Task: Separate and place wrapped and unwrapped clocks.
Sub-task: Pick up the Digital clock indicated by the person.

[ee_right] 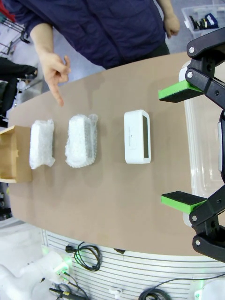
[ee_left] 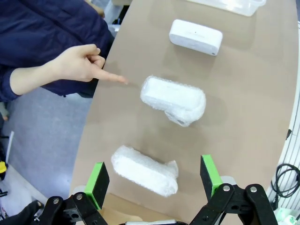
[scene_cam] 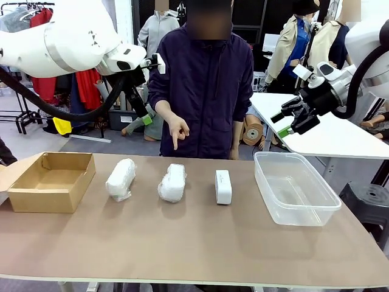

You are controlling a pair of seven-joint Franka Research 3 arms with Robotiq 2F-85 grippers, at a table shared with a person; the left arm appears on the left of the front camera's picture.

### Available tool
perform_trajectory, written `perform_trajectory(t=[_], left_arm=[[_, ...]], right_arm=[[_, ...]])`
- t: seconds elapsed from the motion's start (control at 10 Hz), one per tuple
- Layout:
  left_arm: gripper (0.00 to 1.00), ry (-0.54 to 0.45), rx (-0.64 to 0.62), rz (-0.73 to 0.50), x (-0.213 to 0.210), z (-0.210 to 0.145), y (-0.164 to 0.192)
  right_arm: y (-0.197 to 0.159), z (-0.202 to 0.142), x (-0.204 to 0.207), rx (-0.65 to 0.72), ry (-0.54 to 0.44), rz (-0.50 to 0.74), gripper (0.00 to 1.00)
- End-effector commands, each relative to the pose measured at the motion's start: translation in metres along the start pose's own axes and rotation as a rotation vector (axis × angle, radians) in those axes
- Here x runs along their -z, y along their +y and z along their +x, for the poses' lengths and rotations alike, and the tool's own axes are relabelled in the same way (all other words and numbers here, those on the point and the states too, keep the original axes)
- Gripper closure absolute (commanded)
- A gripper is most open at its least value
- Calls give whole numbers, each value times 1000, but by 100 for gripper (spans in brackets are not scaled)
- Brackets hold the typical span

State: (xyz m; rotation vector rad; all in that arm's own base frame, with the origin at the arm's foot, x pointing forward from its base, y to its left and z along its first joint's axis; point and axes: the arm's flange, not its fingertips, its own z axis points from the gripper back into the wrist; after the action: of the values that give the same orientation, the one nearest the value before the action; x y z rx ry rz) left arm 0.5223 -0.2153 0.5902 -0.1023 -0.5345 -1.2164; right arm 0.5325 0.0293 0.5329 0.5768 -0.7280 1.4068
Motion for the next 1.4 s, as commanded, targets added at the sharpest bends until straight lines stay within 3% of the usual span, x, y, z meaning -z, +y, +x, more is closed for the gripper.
perform_trajectory(t=[0.0,0.4,0.6,0.7,1.3], left_arm=[[0,56,-143,54,4,9,-6],[0,161,-466,108,42,39,-50],[0,260,-648,103,76,53,-63],[0,262,-705,156,93,57,-64],[0,318,-923,160,170,70,-54]], right_arm=[[1,2,-1,-3,-6,-1,0],[1,2,-1,-3,-6,-1,0],[1,2,-1,-3,-6,-1,0],[1,2,-1,-3,-6,-1,0],[1,2,-1,-3,-6,-1,0]])
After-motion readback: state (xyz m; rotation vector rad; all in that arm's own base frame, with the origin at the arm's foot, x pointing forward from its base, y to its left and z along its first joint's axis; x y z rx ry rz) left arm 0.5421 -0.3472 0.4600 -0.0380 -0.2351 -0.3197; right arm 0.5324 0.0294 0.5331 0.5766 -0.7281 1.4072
